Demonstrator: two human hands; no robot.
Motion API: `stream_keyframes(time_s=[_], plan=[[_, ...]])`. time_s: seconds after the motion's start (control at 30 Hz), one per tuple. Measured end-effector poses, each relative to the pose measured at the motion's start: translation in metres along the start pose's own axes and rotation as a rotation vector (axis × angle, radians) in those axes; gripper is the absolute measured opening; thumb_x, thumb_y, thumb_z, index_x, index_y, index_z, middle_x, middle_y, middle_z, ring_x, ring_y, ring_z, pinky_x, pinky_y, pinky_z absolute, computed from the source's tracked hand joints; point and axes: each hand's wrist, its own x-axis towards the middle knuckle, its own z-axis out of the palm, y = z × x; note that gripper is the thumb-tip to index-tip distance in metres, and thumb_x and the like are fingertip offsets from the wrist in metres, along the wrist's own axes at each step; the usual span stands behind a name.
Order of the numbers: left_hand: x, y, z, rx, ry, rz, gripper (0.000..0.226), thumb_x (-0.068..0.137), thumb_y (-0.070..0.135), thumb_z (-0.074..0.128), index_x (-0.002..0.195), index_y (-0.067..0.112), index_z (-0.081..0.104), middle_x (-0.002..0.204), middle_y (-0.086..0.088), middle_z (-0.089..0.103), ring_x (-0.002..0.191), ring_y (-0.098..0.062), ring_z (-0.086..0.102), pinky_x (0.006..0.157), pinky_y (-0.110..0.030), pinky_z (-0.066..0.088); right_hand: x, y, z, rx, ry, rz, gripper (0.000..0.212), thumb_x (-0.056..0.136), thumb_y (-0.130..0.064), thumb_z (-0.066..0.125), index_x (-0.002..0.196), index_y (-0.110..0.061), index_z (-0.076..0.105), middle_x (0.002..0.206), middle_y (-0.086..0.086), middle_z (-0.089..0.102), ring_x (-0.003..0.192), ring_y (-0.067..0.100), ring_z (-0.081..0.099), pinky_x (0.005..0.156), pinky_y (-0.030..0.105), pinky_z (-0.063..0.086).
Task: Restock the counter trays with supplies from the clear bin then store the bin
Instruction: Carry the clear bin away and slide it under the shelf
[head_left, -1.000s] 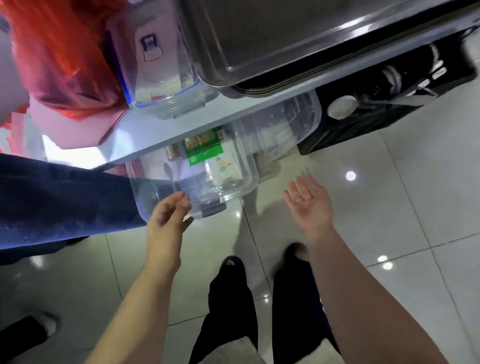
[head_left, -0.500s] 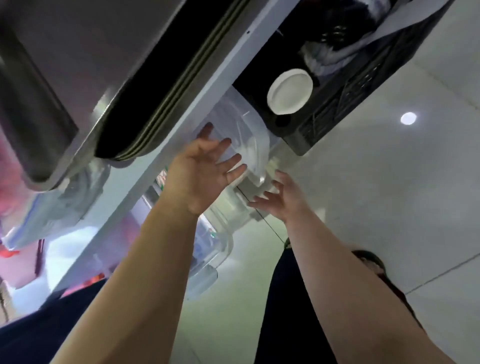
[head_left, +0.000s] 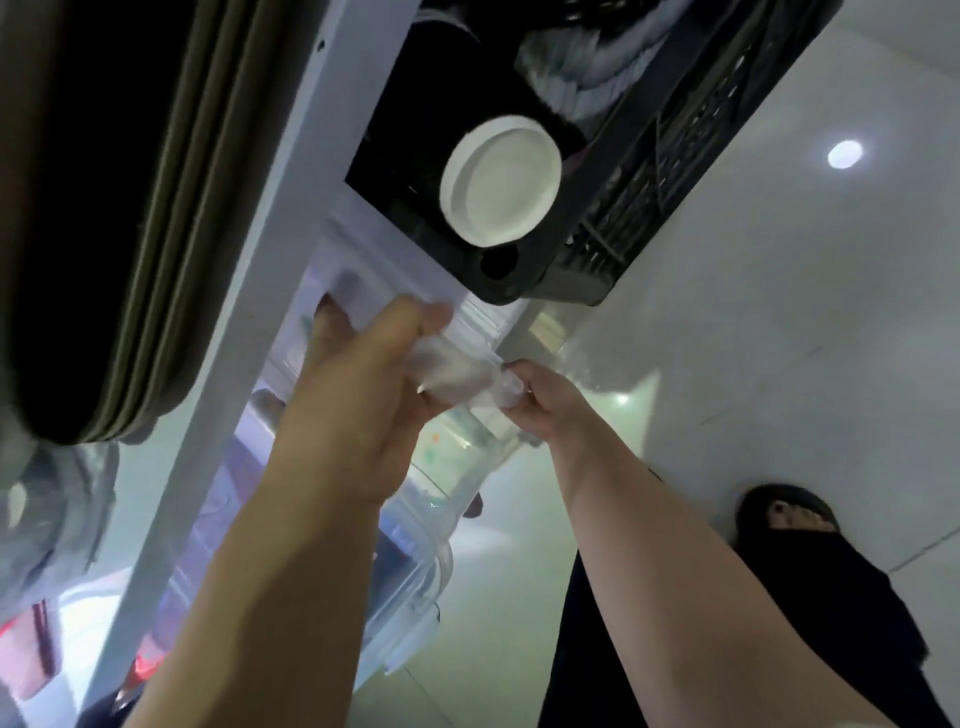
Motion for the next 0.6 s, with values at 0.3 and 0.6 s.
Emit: stream_keyframes(time_s=[0.3, 0.6], plan=[[-0.067, -0.053, -0.043, -0.277, -0.096, -0.003, 0.075, 0.059, -0.01, 0.042, 0.121, 0.03, 0.058, 0.131, -0.023, 0.055, 0.117, -0.045, 0.056, 0.083, -0.065, 0.049, -0.049, -0.009, -0.031, -0.19, 0.072, 0.044, 0.027, 0.092, 0.009, 0.036, 0.105, -0.009, 0.052, 0.076, 0.008, 0.044, 0.064, 0.012, 0.042, 0.056, 0.02, 0.029], [-0.093, -0.106, -0.05, -0.569, -0.204, -0.051, 0.098, 0.052, -0.015, 0.038, 0.135, 0.035, 0.047, 0.14, -0.027, 0.046, 0.125, -0.052, 0.044, 0.09, -0.071, 0.039, -0.078, -0.032, -0.066, -0.268, 0.182, -0.189, 0.056, 0.087, 0.011, 0.044, 0.137, -0.014, 0.043, 0.108, 0.008, 0.052, 0.076, 0.015, 0.06, 0.055, 0.021, 0.054]])
